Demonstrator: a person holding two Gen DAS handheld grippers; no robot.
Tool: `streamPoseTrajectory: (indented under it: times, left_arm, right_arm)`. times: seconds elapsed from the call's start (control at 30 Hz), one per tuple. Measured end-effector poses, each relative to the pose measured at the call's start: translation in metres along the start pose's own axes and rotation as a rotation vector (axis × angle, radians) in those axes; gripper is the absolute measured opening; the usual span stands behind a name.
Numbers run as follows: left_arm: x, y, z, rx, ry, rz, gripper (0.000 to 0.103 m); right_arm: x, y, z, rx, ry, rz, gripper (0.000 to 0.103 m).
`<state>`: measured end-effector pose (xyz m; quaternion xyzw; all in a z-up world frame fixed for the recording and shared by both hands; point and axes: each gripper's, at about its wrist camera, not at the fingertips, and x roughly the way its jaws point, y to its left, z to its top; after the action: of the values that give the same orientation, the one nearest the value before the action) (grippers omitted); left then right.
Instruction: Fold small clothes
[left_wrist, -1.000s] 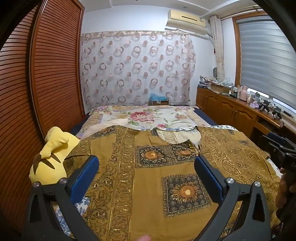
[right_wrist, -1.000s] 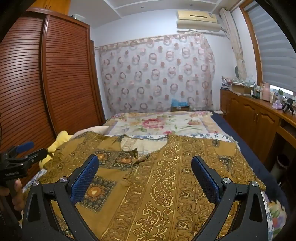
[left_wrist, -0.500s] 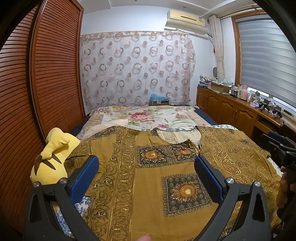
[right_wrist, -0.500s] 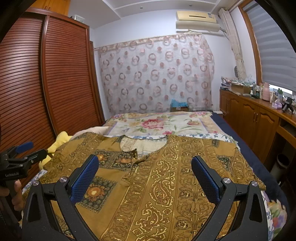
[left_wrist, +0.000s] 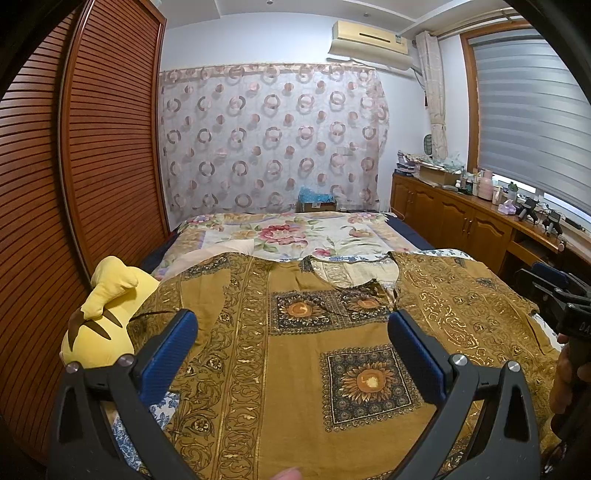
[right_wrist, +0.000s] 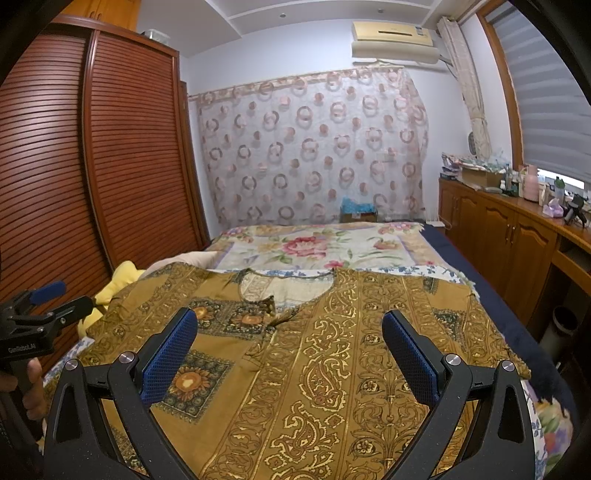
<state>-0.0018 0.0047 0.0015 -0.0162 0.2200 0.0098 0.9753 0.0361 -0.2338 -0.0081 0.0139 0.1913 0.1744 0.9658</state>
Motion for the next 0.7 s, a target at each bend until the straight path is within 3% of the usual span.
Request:
streamPoseTrajectory:
  times: [0.7]
  left_arm:
    - [-0.0002,0.0004,-0.0006,0.001,-0.003,0.000,0.103]
  right_arm:
    - [-0.0004,0.0009,0.0009,0.000,0.000,-0.001,0.102]
